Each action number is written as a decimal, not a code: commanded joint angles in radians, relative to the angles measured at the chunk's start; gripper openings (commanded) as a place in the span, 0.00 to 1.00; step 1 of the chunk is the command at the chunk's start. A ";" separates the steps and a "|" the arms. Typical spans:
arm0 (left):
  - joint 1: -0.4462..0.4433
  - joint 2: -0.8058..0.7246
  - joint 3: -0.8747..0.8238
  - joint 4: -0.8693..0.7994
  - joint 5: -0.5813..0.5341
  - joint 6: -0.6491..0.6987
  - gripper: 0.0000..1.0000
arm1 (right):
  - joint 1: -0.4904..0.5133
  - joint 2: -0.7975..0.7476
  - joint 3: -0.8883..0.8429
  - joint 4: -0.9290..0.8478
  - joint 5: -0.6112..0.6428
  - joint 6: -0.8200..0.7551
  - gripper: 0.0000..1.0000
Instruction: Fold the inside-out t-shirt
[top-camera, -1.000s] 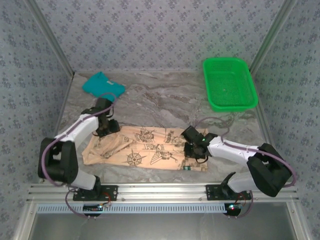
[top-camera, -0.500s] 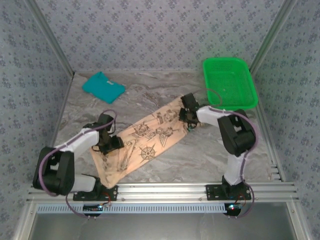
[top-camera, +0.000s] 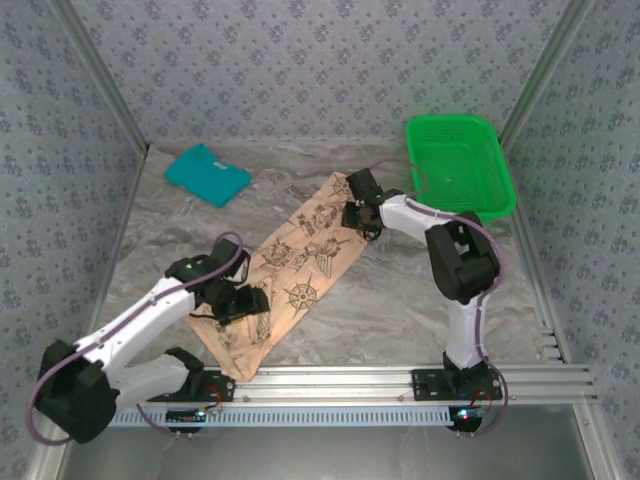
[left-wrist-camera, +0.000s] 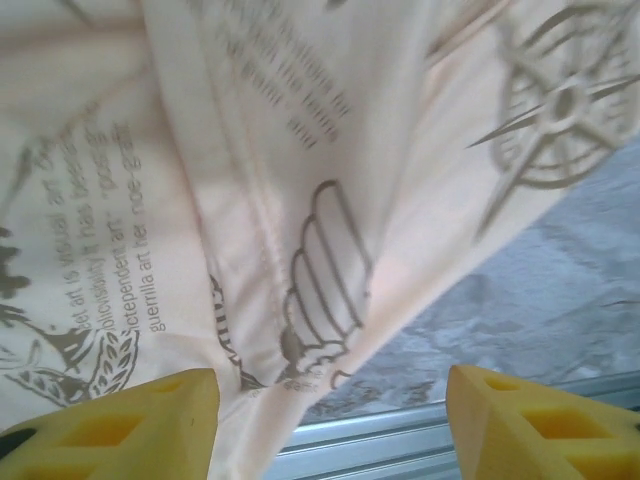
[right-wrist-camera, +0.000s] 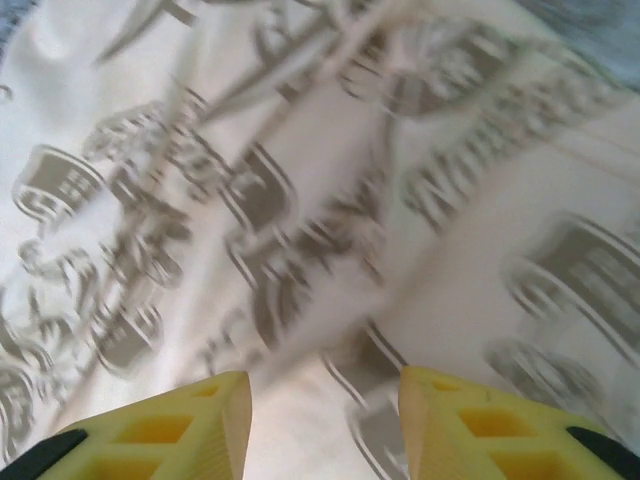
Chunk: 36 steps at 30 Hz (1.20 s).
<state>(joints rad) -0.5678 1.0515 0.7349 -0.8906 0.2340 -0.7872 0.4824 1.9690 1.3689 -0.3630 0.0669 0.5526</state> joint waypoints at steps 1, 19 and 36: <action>0.017 -0.034 0.063 -0.062 -0.109 0.047 0.66 | 0.009 -0.099 -0.067 -0.074 0.036 0.017 0.47; -0.006 0.320 -0.053 0.255 0.133 0.099 0.64 | 0.060 0.264 0.201 0.061 -0.109 0.035 0.37; -0.382 0.617 0.468 0.427 0.347 0.004 0.70 | 0.006 0.176 0.452 -0.111 -0.199 -0.202 0.43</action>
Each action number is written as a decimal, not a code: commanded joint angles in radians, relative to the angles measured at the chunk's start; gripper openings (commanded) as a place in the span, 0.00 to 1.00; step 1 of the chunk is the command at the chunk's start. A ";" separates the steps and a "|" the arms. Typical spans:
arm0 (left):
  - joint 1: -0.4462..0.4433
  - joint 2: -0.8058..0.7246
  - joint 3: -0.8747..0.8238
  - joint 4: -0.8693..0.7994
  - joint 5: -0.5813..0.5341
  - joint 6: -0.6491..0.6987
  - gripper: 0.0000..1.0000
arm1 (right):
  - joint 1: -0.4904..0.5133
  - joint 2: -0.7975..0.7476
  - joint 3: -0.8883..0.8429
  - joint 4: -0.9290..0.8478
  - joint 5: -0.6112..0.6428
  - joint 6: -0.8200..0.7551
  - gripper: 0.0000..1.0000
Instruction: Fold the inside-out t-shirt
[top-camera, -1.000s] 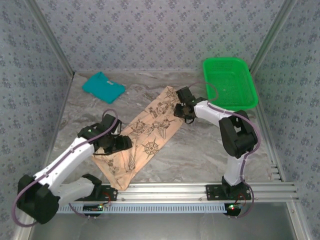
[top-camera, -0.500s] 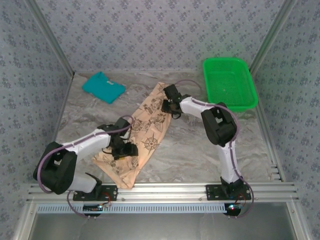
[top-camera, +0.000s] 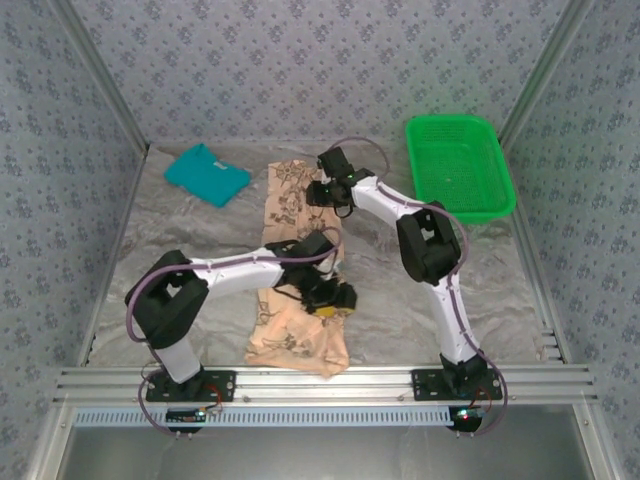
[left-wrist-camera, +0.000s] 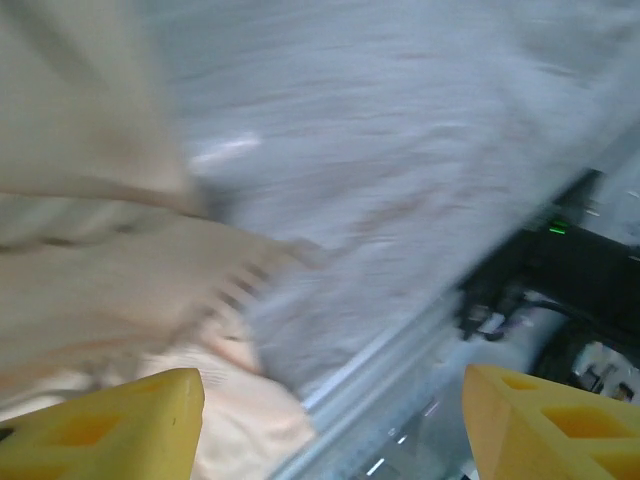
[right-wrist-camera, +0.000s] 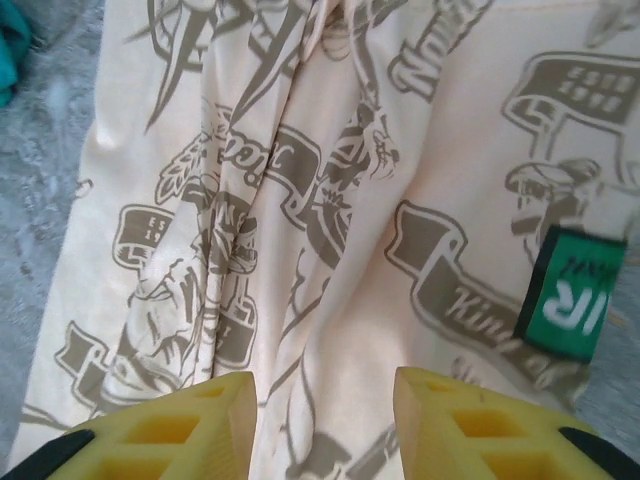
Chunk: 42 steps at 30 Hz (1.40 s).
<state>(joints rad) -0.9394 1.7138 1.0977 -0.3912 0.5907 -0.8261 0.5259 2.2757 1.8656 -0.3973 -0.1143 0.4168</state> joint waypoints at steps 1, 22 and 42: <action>-0.003 -0.064 0.130 -0.132 -0.055 0.078 0.70 | -0.047 -0.168 -0.088 -0.077 -0.024 -0.069 0.43; 0.427 -0.416 -0.434 -0.254 -0.248 0.161 0.57 | 0.472 -0.519 -0.776 0.066 0.137 -0.688 0.46; 0.356 -0.431 -0.612 -0.170 -0.210 0.054 0.00 | 0.284 -0.509 -0.786 0.071 -0.095 -0.668 0.13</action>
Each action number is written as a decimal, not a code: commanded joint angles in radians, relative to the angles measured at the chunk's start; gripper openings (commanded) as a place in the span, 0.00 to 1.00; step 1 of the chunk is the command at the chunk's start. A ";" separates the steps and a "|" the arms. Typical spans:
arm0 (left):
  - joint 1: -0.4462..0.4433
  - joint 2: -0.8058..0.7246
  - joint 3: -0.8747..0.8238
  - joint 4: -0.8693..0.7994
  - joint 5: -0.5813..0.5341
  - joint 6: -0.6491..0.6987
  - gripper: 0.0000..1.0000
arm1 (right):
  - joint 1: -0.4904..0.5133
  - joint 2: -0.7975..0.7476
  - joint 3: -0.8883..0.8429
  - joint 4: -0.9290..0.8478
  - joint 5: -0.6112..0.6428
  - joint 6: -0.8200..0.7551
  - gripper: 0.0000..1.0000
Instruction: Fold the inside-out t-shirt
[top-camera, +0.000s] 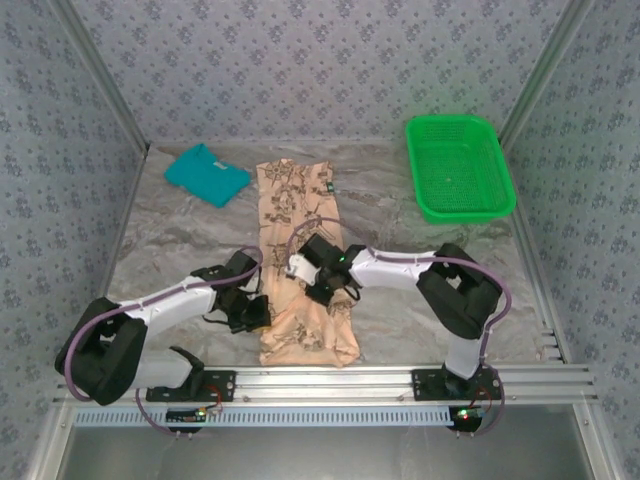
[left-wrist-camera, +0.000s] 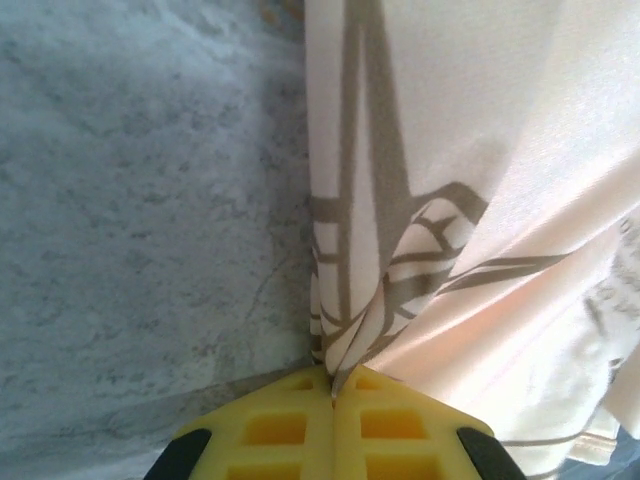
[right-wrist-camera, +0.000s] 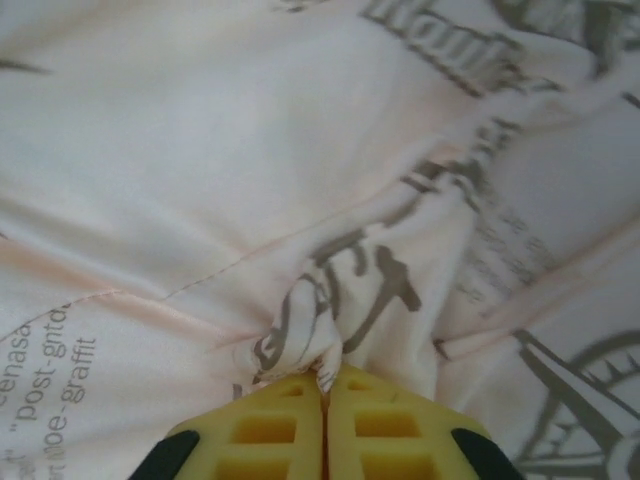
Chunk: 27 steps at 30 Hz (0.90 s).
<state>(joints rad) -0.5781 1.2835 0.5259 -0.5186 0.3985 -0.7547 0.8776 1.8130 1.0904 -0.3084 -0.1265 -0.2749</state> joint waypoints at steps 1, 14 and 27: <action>-0.007 -0.001 -0.047 -0.044 -0.020 -0.020 0.00 | -0.093 -0.056 -0.026 -0.003 -0.117 0.031 0.17; -0.016 -0.114 -0.036 -0.131 -0.009 -0.029 0.33 | -0.210 -0.113 -0.026 -0.032 0.038 0.222 0.42; -0.031 -0.294 -0.043 -0.212 0.081 -0.144 0.58 | -0.001 -0.527 -0.322 0.049 -0.170 -0.250 0.51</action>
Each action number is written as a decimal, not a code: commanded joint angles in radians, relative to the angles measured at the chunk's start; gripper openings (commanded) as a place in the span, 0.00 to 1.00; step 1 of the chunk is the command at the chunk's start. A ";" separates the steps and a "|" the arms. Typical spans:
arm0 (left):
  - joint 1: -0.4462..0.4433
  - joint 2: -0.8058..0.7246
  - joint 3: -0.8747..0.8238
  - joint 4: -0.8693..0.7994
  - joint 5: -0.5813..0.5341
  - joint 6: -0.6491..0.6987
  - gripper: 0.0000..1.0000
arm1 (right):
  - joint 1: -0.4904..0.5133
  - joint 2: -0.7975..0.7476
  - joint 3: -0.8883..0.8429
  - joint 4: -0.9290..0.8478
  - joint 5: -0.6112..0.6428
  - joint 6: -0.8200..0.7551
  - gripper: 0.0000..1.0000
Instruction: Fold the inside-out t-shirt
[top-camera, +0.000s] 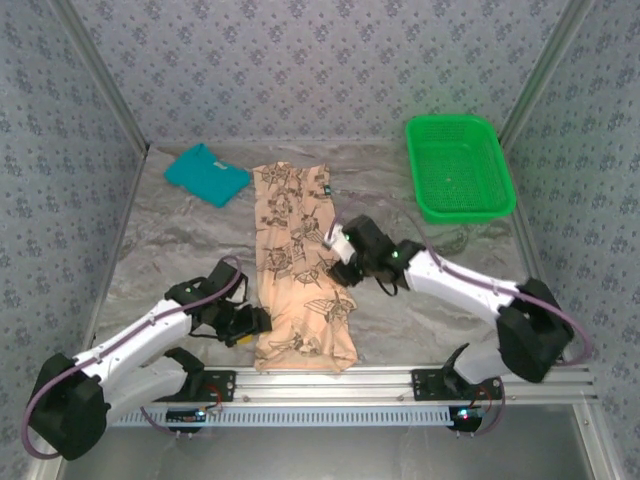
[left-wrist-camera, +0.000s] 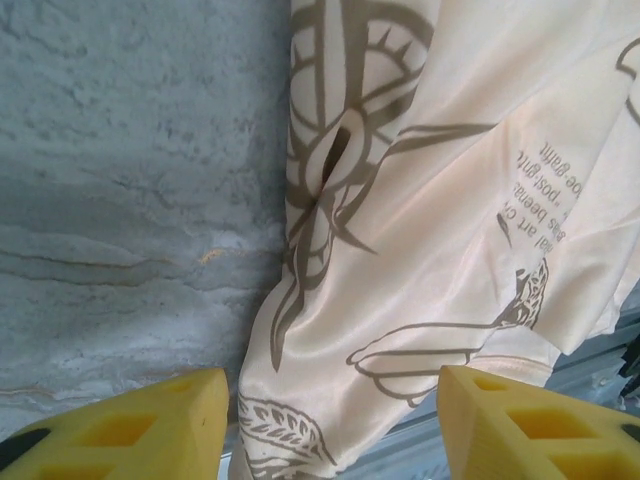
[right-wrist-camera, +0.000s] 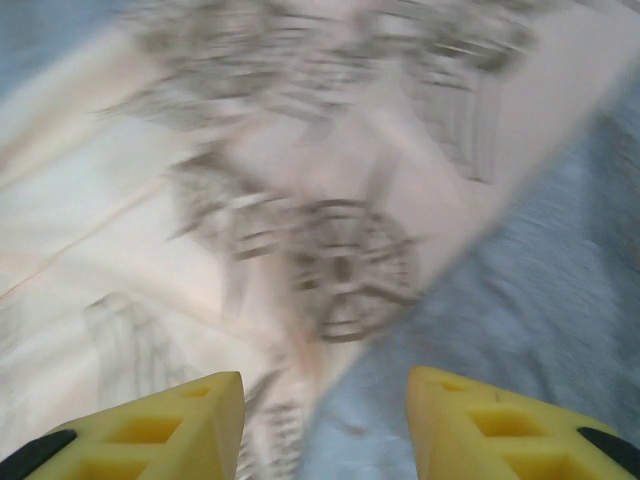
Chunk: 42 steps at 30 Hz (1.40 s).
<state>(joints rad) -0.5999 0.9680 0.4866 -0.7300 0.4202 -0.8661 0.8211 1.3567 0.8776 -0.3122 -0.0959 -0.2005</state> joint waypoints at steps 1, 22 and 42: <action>-0.022 0.041 -0.009 0.018 0.078 -0.031 0.58 | 0.067 -0.116 -0.166 0.073 -0.301 -0.457 0.54; -0.143 0.290 0.027 0.011 0.048 0.029 0.22 | 0.307 0.035 -0.314 -0.050 -0.030 -0.977 0.40; -0.341 0.149 0.491 -0.356 0.176 -0.128 0.00 | 0.340 -0.420 0.064 -0.724 -0.359 -0.663 0.00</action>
<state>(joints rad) -0.9905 1.1217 0.8978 -0.9577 0.5972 -0.9436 1.1912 0.9318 0.8871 -0.9146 -0.3824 -0.9237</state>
